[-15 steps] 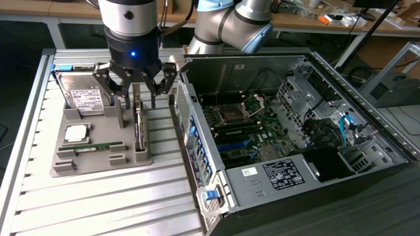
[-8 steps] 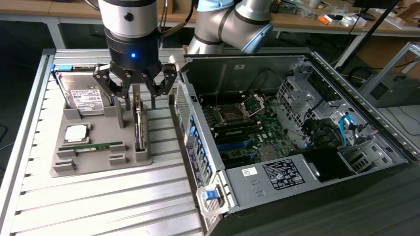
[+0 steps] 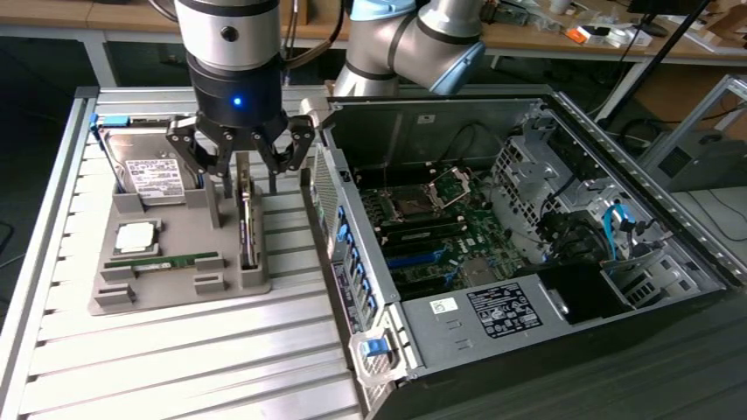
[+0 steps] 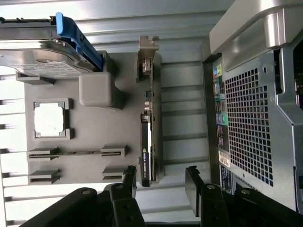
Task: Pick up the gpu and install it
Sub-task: 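Pick up the gpu and move the gpu toward the slot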
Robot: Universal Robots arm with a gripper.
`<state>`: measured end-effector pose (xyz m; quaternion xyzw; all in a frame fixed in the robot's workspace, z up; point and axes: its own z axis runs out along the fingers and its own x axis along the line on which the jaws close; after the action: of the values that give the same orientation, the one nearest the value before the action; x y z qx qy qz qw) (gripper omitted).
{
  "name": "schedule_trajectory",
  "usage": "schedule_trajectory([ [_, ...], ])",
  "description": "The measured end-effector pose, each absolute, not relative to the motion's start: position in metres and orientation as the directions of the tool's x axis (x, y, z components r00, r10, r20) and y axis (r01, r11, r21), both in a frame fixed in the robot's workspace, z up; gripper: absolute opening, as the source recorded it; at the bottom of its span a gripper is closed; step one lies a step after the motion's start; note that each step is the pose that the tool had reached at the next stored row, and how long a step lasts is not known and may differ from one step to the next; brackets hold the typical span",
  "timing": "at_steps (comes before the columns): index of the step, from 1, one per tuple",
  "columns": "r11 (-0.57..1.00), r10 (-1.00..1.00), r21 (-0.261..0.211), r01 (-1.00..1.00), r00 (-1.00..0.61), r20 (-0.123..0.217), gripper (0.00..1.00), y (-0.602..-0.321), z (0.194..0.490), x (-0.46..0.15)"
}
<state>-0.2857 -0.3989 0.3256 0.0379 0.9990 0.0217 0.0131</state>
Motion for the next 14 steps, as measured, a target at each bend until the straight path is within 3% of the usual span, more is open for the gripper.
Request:
schedule_trajectory([
  [14,0.996,0.076,0.044,0.075,-0.997,-0.024,0.54,-0.3989,0.3202,-0.2857],
])
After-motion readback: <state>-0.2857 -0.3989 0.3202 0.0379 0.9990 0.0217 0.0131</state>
